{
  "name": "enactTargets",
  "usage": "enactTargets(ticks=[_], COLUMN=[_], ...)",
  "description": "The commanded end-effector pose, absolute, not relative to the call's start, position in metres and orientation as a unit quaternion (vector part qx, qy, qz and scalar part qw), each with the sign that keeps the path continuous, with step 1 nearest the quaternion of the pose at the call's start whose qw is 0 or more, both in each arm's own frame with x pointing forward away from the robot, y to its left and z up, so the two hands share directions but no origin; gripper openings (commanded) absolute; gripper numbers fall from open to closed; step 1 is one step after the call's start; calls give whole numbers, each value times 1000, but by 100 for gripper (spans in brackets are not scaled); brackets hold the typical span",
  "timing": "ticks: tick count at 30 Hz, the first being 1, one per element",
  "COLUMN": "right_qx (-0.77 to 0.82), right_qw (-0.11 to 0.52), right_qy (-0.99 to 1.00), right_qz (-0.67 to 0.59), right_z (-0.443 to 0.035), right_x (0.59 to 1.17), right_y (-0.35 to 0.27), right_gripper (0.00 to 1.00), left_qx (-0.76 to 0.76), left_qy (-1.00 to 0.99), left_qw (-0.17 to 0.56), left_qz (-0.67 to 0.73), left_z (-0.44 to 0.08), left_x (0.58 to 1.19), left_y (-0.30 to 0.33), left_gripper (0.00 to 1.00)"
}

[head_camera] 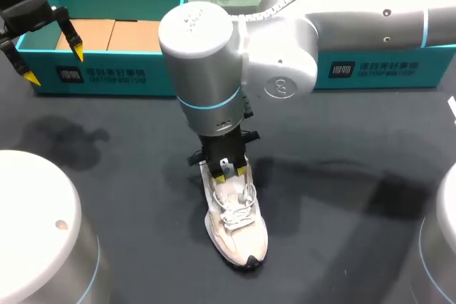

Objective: Take the shoe out of the shoebox, open the shoe tongue, remove and reinsert the insole, then place the shoe into the shoebox

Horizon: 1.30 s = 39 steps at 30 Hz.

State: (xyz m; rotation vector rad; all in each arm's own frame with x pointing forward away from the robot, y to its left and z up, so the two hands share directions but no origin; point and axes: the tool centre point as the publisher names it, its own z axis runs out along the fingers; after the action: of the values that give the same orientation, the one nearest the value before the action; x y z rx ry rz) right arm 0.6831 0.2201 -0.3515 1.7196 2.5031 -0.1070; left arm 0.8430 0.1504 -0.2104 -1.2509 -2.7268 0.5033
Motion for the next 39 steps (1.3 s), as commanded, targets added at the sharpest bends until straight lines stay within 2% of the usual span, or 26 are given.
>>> enactTargets(ticks=[1, 4, 5, 6, 8, 9, 16, 19, 28, 39], right_qx=[540, 494, 481, 461, 418, 388, 239, 136, 136, -52], right_qw=[84, 98, 105, 112, 120, 125, 150, 140, 140, 168], right_qy=[837, 863, 870, 880, 900, 912, 959, 981, 981, 984], right_qz=[-37, -43, -42, -37, -37, -37, -37, -2, -2, -29], right_z=[-309, -292, -287, -283, -276, -274, -267, -266, -266, -283], right_x=[675, 678, 678, 680, 683, 685, 696, 701, 701, 738], right_y=[221, 224, 224, 225, 225, 226, 232, 228, 228, 231], right_gripper=[36, 49, 64, 72, 98, 100, 100, 100, 100, 100], left_qx=[-411, -411, -411, -411, -411, -411, -411, -411, -411, -411], left_qy=[-895, -895, -895, -895, -895, -895, -895, -895, -895, -895], left_qw=[51, 51, 51, 51, 51, 51, 51, 51, 51, 51], left_qz=[164, 164, 164, 164, 164, 164, 164, 164, 164, 164], left_z=[-210, -210, -210, -210, -210, -210, -210, -210, -210, -210], left_x=[843, 843, 843, 843, 843, 843, 843, 843, 843, 843], left_y=[150, 150, 150, 150, 150, 150, 150, 150, 150, 150], left_gripper=[100, 100, 100, 100, 100, 100, 100, 100, 100, 100])
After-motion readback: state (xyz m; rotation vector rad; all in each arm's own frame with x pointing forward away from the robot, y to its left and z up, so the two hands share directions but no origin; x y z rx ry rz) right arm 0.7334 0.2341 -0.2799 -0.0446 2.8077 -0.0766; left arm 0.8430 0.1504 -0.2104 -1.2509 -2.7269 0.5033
